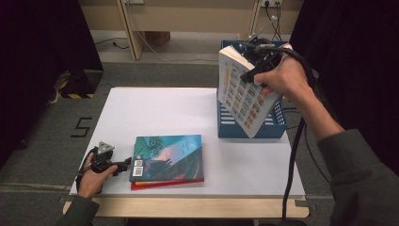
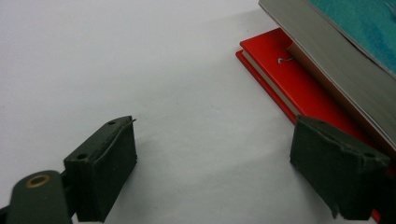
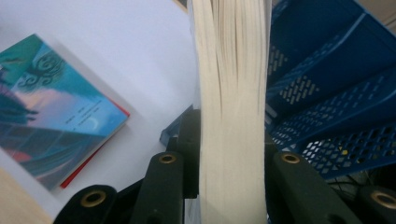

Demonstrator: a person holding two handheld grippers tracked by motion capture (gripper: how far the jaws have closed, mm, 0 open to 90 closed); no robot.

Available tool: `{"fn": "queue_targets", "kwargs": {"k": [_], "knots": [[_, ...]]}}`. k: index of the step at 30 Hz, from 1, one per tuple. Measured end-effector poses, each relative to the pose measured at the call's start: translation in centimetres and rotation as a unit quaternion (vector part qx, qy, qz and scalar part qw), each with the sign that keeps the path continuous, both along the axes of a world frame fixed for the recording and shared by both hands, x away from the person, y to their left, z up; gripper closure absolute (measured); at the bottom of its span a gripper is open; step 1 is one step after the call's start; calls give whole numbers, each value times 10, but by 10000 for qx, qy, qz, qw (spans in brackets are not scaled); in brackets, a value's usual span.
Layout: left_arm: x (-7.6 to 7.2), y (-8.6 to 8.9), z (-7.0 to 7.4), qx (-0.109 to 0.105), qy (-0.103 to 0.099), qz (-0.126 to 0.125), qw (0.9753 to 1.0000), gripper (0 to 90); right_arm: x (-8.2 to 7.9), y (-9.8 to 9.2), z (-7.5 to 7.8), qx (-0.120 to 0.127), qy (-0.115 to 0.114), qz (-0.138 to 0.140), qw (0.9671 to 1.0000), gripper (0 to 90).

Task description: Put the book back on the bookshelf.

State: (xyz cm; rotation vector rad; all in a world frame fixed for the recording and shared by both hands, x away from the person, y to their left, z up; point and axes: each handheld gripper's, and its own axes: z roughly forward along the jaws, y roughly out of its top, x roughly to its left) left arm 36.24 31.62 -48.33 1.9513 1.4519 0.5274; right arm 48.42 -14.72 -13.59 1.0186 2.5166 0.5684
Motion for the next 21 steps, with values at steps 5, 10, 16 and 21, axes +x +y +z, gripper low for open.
{"fn": "queue_targets", "kwargs": {"k": [5, 10, 16, 21], "knots": [[0, 0, 0, -2, 1, 1, 10000, 134, 18, -6, -2, 98, -30, -234, 9997, 739], [0, 0, 0, 3, -1, -1, 10000, 133, 36, -6, -3, 73, -133, -442, 9989, 739], [0, 0, 0, -2, 3, -3, 10000, 133, 60, -2, -7, 136, -277, -676, 9972, 739], [0, 0, 0, -1, 1, -4, 10000, 133, 82, 5, -18, 319, -189, -878, 9954, 739]]}}
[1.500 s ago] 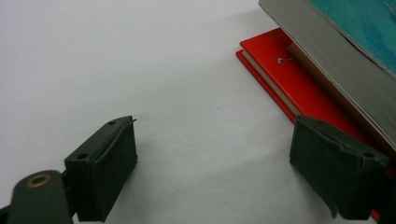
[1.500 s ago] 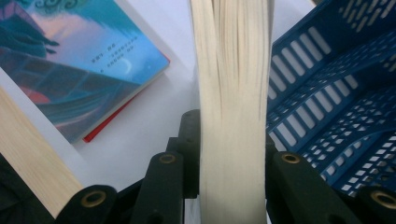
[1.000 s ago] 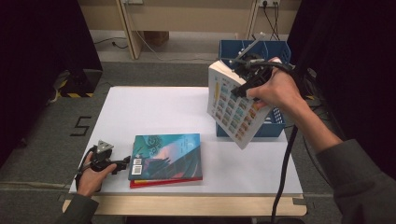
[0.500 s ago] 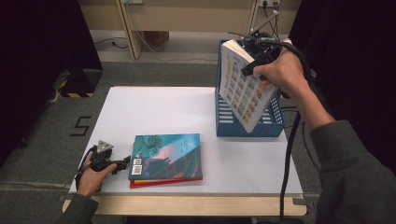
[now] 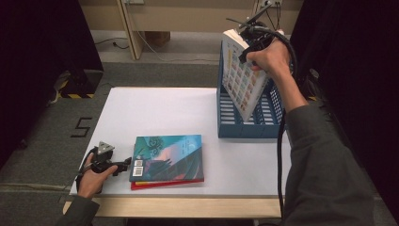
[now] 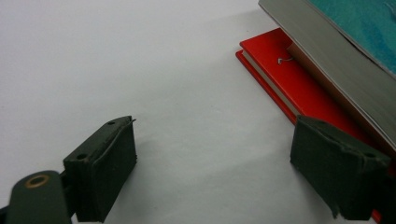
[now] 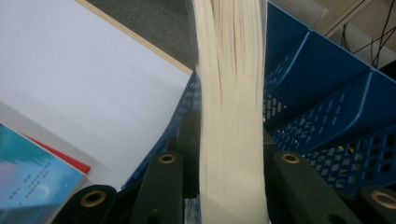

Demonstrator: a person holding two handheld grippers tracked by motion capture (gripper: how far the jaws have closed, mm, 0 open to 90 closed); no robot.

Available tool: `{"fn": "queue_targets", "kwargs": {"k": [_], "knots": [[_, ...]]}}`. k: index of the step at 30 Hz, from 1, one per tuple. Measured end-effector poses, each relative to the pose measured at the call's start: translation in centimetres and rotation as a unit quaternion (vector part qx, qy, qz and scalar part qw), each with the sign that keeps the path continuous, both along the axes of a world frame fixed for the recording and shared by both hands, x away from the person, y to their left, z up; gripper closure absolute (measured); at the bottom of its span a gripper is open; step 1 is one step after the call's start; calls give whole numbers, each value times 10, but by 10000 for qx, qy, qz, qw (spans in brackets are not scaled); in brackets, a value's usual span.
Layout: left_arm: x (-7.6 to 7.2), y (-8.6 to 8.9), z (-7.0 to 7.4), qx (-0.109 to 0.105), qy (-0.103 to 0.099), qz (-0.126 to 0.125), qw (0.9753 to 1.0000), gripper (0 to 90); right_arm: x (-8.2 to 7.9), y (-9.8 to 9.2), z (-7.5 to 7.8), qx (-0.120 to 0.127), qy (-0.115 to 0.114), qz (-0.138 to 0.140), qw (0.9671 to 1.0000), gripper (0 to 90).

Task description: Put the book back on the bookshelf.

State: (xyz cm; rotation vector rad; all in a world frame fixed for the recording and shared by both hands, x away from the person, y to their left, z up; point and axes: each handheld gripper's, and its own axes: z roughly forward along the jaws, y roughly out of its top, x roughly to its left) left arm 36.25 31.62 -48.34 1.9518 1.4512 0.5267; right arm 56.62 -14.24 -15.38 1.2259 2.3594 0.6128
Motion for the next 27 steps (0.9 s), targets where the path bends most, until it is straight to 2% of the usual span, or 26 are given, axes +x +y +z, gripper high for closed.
{"fn": "queue_targets", "kwargs": {"k": [6, 13, 16, 20, 27], "knots": [[0, 0, 0, -2, 2, -2, 10000, 132, 16, 2, -10, 155, 9, -214, 9997, 739], [0, 0, 0, -4, 15, -11, 10000, 132, 25, 9, -9, 183, 38, -392, 9991, 738], [0, 0, 0, 1, 2, -4, 10000, 132, 28, 8, -12, 305, 71, -476, 9984, 738], [0, 0, 0, 2, 1, -3, 10000, 132, 32, 5, -18, 367, 109, -523, 9979, 738], [0, 0, 0, 0, 2, -3, 10000, 132, 44, 4, -34, 564, 101, -825, 9949, 738]]}}
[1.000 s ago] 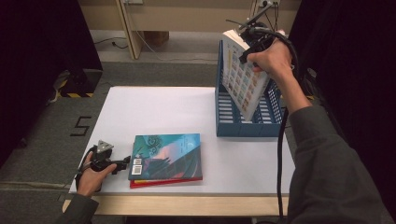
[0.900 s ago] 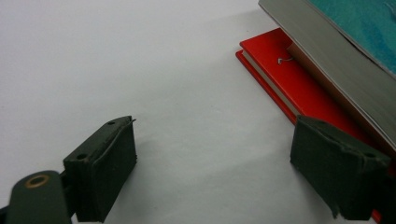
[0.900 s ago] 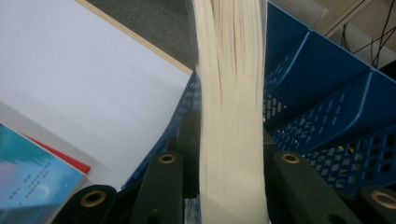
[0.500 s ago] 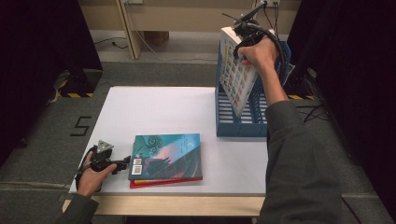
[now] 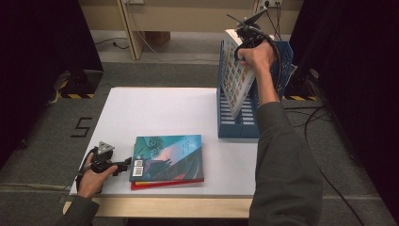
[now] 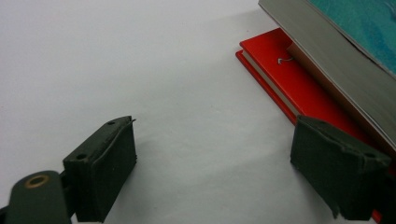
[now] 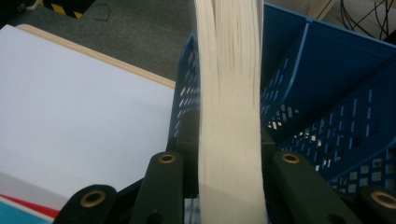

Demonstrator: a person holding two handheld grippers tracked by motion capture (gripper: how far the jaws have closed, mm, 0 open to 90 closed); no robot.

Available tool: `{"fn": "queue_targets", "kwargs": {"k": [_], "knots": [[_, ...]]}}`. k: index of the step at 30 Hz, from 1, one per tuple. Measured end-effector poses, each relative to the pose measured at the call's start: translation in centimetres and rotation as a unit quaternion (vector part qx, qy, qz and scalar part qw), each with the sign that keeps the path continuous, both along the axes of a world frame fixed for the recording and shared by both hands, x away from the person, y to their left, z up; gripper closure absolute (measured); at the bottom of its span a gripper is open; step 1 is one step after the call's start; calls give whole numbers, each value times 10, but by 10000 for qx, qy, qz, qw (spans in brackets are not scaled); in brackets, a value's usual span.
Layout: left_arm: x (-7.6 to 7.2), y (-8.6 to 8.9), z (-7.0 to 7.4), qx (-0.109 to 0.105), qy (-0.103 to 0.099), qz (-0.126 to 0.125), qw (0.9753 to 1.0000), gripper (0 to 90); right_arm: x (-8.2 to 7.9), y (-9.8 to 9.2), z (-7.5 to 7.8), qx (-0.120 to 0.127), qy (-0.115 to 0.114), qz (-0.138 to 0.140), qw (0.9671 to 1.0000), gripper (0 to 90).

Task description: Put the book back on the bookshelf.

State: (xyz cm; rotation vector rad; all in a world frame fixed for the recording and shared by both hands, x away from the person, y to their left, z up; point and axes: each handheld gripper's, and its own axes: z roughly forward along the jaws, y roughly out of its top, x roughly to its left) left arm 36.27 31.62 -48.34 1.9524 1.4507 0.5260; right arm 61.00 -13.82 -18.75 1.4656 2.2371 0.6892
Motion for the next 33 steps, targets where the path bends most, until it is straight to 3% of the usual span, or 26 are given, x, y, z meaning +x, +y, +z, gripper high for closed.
{"fn": "queue_targets", "kwargs": {"k": [9, 22, 25, 31, 33], "knots": [[0, 0, 0, 0, -1, 1, 10000, 132, 13, 3, -27, 146, 58, -230, 9996, 738], [0, 0, 0, -1, -2, 1, 10000, 132, 21, 4, -60, 257, 200, -321, 9990, 732], [0, 0, 0, -1, -2, 0, 10000, 132, 21, 5, -63, 305, 124, -318, 9990, 721], [0, 0, 0, 0, -11, 0, 10000, 133, 16, 5, -57, 500, 25, -207, 9985, 679], [0, 0, 0, -3, -11, 2, 10000, 133, 13, 0, -56, 716, 0, -251, 9971, 657]]}}
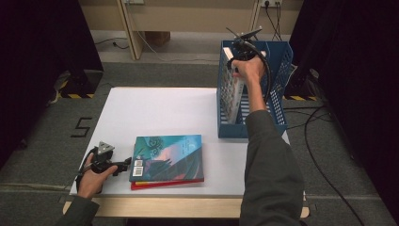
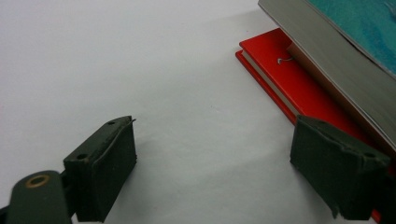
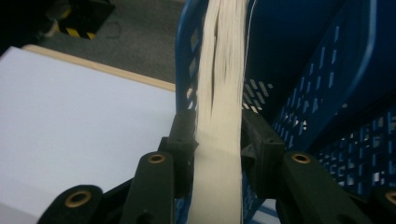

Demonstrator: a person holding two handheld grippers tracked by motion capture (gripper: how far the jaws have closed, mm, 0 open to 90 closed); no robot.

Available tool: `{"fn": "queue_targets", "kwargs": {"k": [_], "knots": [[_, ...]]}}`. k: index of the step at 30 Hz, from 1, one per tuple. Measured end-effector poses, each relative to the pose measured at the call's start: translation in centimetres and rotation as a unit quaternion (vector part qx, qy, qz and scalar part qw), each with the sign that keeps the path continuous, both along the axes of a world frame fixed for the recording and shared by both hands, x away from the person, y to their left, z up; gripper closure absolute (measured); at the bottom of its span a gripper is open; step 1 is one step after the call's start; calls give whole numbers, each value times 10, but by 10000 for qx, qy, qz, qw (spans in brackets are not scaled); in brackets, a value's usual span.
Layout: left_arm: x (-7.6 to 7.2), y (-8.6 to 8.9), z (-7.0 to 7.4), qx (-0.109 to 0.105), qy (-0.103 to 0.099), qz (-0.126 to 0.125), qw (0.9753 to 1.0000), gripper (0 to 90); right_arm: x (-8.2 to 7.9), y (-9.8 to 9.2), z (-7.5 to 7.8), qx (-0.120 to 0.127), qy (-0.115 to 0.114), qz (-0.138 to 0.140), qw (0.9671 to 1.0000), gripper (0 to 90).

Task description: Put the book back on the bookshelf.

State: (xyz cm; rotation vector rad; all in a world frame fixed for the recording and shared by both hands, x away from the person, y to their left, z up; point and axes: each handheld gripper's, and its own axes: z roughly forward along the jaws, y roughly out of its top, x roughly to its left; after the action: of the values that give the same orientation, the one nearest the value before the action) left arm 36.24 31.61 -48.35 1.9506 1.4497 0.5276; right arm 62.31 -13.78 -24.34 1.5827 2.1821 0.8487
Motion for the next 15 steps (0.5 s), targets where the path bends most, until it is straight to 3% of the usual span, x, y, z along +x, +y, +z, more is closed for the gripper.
{"fn": "queue_targets", "kwargs": {"k": [9, 15], "knots": [[0, 0, 0, 1, 4, 1, 10000, 133, -28, -5, 11, 137, -89, 507, 9986, 539], [0, 0, 0, -3, -7, 4, 10000, 133, -49, -10, 3, 162, -21, 770, 9969, 501]]}}
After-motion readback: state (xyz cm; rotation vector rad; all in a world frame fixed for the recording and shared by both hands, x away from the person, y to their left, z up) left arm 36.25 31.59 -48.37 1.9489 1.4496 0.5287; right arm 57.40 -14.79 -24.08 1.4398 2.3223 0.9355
